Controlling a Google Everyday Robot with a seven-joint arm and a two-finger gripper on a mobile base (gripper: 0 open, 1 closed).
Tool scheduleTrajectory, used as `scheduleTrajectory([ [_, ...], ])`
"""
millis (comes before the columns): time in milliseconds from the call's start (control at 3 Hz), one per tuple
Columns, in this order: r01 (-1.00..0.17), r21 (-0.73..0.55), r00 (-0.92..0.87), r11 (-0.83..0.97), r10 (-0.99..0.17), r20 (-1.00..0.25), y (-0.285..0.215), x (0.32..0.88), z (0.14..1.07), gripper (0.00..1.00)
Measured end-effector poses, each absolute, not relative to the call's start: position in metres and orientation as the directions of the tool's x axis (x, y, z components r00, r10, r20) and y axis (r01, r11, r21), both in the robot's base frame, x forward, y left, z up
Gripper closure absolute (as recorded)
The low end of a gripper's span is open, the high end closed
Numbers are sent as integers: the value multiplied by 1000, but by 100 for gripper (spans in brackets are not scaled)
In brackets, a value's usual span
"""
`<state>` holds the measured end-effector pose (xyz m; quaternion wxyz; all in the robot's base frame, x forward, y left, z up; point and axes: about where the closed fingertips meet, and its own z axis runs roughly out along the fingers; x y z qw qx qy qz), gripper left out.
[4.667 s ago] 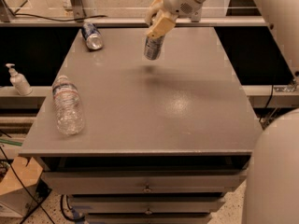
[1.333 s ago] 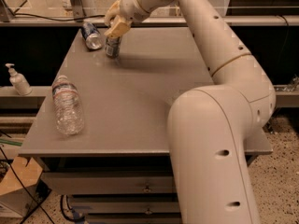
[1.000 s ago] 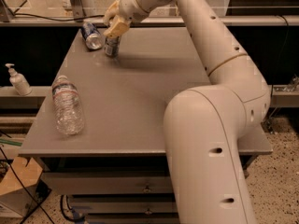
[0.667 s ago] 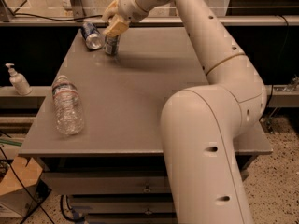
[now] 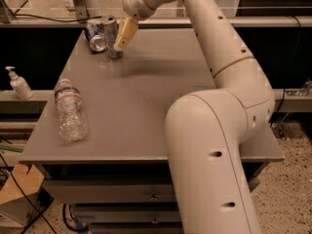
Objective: Move redbull can near pepsi can
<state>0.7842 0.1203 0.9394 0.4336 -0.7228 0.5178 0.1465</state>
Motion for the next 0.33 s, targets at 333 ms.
scheduleTrajectory([
  [333, -876, -475, 421, -87, -621, -661, 120, 784, 940, 0],
])
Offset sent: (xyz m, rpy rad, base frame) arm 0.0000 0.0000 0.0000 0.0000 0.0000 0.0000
